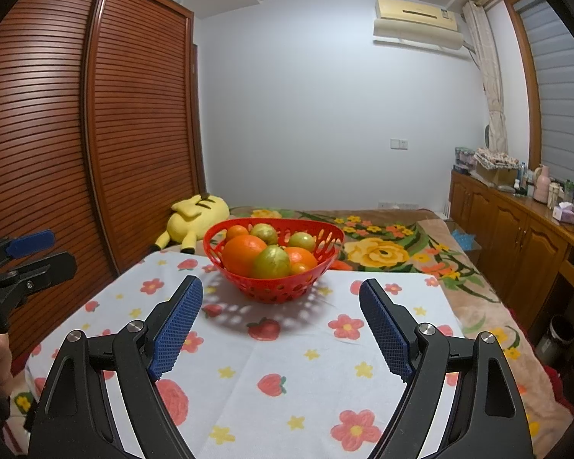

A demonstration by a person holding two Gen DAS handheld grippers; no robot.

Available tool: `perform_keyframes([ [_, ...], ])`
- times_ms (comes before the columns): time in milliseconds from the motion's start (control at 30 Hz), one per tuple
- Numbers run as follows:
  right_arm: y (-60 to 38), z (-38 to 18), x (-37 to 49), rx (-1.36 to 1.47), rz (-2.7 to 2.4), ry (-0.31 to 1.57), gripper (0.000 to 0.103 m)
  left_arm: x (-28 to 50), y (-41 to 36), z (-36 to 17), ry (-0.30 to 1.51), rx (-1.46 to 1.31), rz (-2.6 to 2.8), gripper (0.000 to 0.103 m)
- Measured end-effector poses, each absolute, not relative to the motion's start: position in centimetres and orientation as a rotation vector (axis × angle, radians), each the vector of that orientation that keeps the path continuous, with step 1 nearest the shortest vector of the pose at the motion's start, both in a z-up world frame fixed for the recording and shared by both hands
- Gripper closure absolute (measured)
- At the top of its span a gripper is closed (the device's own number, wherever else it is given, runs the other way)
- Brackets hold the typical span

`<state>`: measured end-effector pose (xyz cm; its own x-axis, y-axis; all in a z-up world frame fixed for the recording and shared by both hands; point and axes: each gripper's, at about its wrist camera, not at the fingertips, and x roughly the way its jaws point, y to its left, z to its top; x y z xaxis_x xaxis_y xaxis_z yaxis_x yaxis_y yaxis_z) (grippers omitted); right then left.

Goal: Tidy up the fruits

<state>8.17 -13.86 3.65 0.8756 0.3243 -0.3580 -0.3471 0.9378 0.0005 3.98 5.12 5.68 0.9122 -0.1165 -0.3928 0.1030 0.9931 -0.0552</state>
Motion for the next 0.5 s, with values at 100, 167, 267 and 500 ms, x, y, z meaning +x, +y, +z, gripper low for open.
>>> perform_keyframes([
  [100,-13.87,3.64,8.22,-0.066,0.35,0.362,0.017,3.98,5.14,5.67,0.407,-0.033,-0.114,0.006],
  [167,-13.87,3.65,8.17,-0.065,0.35,0.362,0.017,3.92,5.12,5.73,0.405,-0.034,-0.114,0.006],
  [267,-13.85,3.65,8.14,-0.067,0.35,0.361,0.017,4.04,5.31,5.55,0.405,-0.035,-0.114,0.006],
  [500,-13.8,3.69,8.19,-0.066,0.349,0.36,0.017,4.05,5.33,5.57,0.405,-0.034,-0.114,0.006],
])
